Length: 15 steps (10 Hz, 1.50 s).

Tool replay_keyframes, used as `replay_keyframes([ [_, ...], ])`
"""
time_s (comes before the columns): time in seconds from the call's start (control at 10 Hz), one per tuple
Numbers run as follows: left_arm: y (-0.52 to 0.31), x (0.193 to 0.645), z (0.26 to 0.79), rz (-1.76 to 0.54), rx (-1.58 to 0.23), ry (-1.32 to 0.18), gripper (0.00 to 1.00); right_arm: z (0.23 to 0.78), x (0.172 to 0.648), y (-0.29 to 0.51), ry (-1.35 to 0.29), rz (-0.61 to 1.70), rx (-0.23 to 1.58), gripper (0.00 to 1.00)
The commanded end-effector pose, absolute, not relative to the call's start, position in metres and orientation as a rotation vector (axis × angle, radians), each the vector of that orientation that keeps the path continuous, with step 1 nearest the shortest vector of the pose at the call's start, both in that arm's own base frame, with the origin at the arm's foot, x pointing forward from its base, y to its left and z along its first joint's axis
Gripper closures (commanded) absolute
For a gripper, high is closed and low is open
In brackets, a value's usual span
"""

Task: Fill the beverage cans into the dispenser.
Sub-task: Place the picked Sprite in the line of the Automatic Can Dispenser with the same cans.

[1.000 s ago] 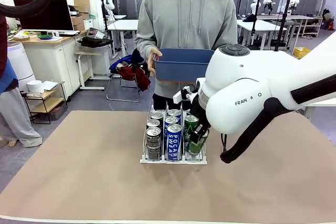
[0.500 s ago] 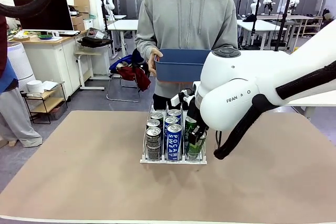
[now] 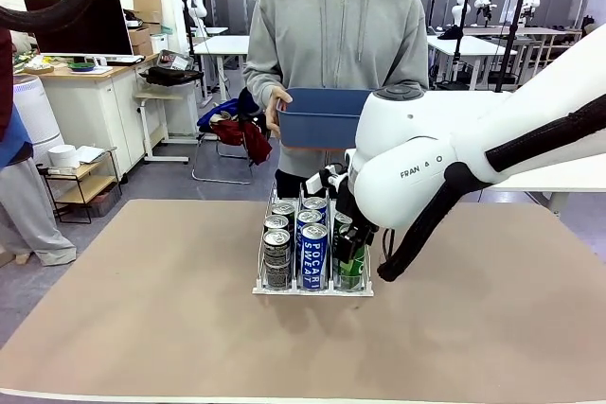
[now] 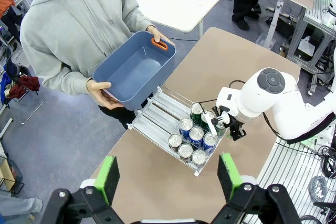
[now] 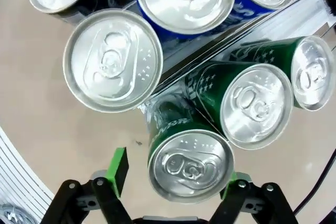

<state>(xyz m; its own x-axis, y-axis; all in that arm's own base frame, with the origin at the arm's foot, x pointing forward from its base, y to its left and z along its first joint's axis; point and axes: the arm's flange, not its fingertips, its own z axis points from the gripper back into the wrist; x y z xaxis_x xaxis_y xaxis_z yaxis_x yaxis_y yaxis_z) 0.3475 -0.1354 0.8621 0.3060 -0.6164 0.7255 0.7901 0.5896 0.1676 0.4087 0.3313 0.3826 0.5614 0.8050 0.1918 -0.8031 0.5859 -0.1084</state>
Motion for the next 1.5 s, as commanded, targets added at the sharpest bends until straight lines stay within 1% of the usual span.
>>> replay_keyframes([
  [0.0,-0.133,0.345,0.86,-0.944,-0.248,-0.84,0.0,0.399,0.405,0.33,-0.305,0.912,0.015,0.0],
  [0.3,-0.133,0.345,0.86,-0.944,-0.248,-0.84,0.0,0.422,0.393,0.316,-0.371,0.883,0.068,0.0],
  [0.5,-0.133,0.345,0.86,-0.944,-0.248,-0.84,0.0,0.437,0.386,0.306,-0.446,0.871,0.144,0.0],
  [0.8,-0.133,0.345,0.86,-0.944,-0.248,-0.84,0.0,0.458,0.376,0.285,-0.523,0.836,0.192,0.0],
  [1.0,-0.133,0.345,0.86,-0.944,-0.248,-0.84,0.0,0.463,0.377,0.28,-0.544,0.841,0.2,0.0],
  [1.1,-0.133,0.345,0.86,-0.944,-0.248,-0.84,0.0,0.464,0.382,0.293,-0.515,0.823,0.158,0.0],
  [1.4,-0.133,0.345,0.86,-0.944,-0.248,-0.84,0.0,0.464,0.382,0.293,-0.515,0.823,0.158,0.0],
])
